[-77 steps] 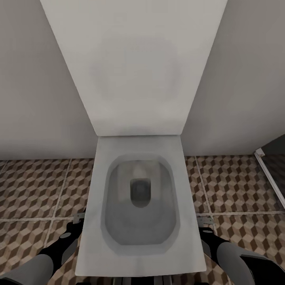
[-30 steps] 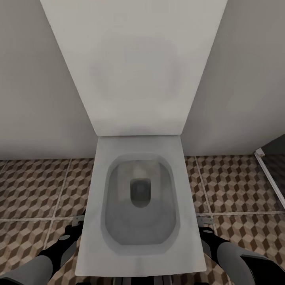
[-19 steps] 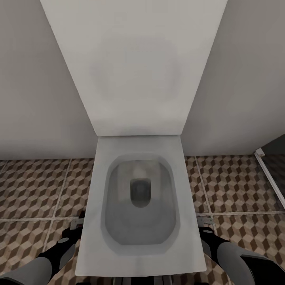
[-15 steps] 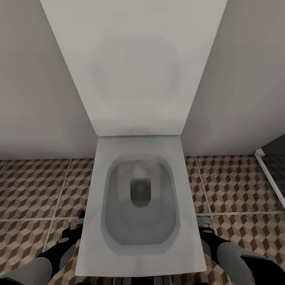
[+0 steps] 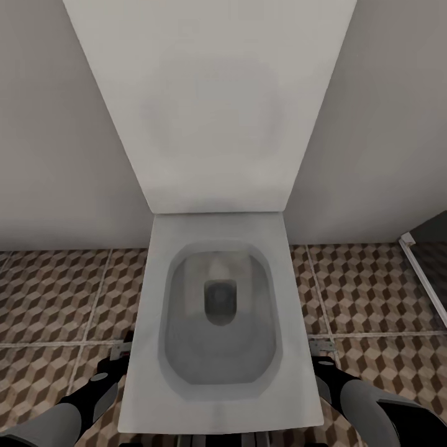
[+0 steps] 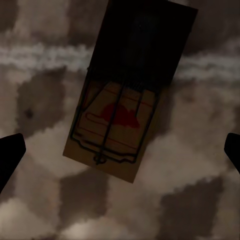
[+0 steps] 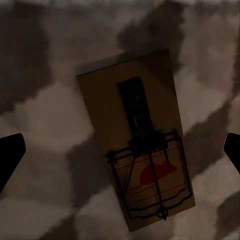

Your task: Take the four mousetraps from the cabinet in the bathroom and place them on the bathroom floor. Make sure all four end up on the same floor surface, and ensure that at least two of them are either under or directly next to the same bathroom sink.

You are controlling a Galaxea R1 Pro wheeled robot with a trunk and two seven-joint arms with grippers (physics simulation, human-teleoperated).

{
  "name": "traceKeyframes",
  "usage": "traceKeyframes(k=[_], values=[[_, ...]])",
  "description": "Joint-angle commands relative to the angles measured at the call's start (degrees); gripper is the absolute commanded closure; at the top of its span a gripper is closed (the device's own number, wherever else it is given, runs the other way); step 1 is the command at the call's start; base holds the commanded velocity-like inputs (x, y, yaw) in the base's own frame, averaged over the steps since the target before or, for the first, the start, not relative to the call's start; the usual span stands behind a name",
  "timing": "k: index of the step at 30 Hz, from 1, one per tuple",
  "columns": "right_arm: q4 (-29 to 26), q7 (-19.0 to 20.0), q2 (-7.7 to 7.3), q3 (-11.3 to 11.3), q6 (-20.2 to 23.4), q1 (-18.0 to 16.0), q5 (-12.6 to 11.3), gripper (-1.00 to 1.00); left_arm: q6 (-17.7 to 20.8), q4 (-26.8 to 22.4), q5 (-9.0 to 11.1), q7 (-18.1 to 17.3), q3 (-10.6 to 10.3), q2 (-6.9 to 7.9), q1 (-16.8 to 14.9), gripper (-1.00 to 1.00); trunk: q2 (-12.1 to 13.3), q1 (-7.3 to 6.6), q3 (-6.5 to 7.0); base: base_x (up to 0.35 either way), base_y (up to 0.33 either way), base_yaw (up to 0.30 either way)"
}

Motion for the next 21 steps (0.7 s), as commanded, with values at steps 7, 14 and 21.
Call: traceKeyframes(k=[7,14,21], values=[[0.13,-0.17,0.00,-0.48,-0.19,-0.06,0.57,-1.00,-0.24,-0.03,0.10,0.28,-0.57,-0.03,-0.02,-1.00,-0.01,-0.01,-0.03,0.000,0.000,0.000],[0.13,-0.17,0.00,-0.48,-0.23,-0.06,0.59,-1.00,-0.25,-0.05,0.06,0.36,-0.58,0.00,-0.02,-1.00,-0.01,-0.01,-0.03,-0.011,0.000,0.000],[0.13,-0.17,0.00,-0.48,-0.24,-0.06,0.60,-1.00,-0.20,-0.06,0.24,0.33,-0.55,0.03,-0.02,-1.00,-0.01,-0.01,-0.03,-0.197,0.000,0.000]])
